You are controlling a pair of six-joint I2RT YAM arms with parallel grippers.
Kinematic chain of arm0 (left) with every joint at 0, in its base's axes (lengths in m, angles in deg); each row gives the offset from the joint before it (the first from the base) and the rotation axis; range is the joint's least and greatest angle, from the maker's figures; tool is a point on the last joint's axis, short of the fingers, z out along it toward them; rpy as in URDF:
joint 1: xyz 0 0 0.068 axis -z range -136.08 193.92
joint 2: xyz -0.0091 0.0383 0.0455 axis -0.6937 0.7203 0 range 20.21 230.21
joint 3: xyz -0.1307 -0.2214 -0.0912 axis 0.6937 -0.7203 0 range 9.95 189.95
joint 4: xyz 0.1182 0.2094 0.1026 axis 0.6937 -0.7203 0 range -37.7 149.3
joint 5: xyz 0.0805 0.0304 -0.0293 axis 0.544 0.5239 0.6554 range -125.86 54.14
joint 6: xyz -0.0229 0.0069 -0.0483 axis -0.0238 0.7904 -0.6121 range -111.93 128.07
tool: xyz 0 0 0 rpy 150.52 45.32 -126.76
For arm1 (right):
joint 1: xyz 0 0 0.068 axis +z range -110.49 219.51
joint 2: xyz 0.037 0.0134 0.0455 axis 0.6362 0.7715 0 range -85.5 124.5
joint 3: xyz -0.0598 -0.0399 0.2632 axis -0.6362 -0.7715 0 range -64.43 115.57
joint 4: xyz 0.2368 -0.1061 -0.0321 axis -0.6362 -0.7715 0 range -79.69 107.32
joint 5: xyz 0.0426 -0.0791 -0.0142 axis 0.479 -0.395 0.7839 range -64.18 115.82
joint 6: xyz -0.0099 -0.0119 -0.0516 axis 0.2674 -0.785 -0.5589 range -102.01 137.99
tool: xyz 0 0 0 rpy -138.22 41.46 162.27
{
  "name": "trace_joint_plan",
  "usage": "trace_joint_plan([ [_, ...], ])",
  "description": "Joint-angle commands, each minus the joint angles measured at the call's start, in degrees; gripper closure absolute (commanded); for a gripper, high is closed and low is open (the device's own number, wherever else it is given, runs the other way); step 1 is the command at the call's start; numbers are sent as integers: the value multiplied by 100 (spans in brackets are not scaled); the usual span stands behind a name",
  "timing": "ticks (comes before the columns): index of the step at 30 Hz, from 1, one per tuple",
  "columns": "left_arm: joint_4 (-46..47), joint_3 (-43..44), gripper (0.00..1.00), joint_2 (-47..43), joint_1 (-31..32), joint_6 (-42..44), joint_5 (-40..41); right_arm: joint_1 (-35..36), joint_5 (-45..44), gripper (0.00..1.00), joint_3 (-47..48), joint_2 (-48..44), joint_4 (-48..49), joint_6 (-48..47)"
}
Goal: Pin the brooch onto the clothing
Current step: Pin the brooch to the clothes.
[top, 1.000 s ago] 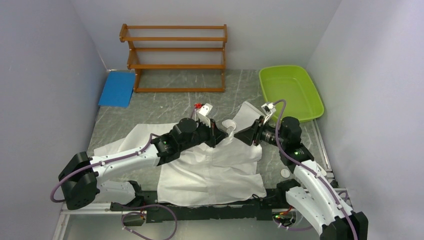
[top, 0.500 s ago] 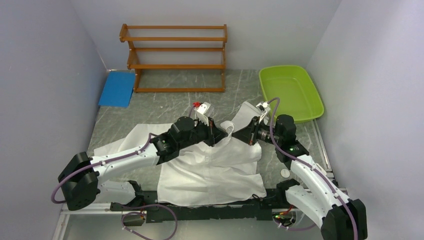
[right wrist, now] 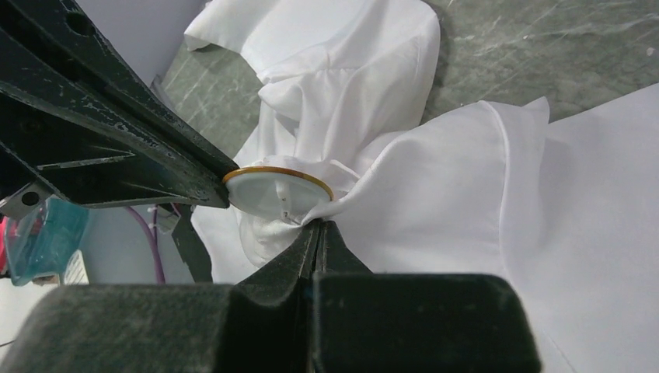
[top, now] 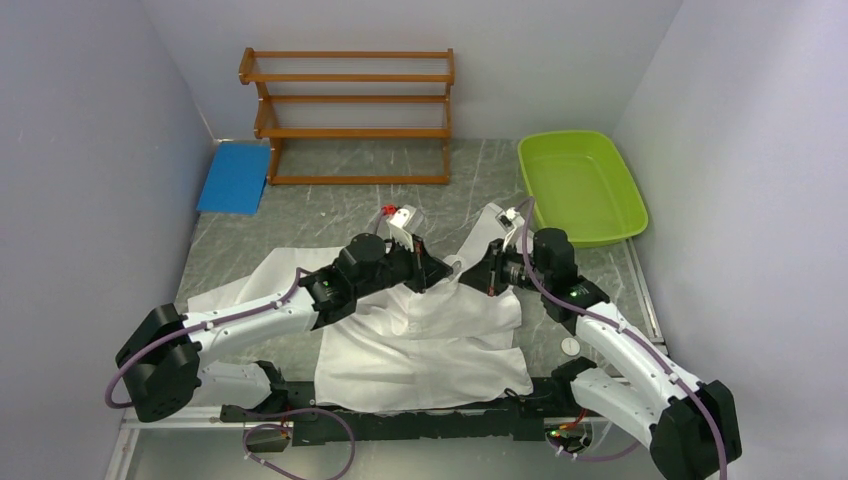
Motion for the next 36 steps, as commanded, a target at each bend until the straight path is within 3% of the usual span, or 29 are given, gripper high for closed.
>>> trace_joint_plan([
  [1, 690, 96, 97, -85, 8, -117, -286, 194, -231, 100, 350, 50, -75, -73],
  [9, 209, 133, 98, 66, 6, 129, -131, 229, -440, 100, 571, -218, 31, 106],
  [23, 818, -300, 97, -62, -6, -6, 60, 229, -453, 99, 572, -325, -174, -133],
  [25, 824, -356, 97, -133, -19, -2, 149, 231, -544, 70, 479, -544, -160, -130],
  [28, 859, -426, 97, -188, -31, 0, 197, 222, -734, 41, 417, -915, -149, -112],
  [31, 943, -493, 97, -206, -49, 0, 160, 213, -811, 27, 406, -1208, -29, -94],
  [36, 1250, -649, 97, -253, -64, 11, 62, 48, -719, 27, 474, -1140, 151, -63],
])
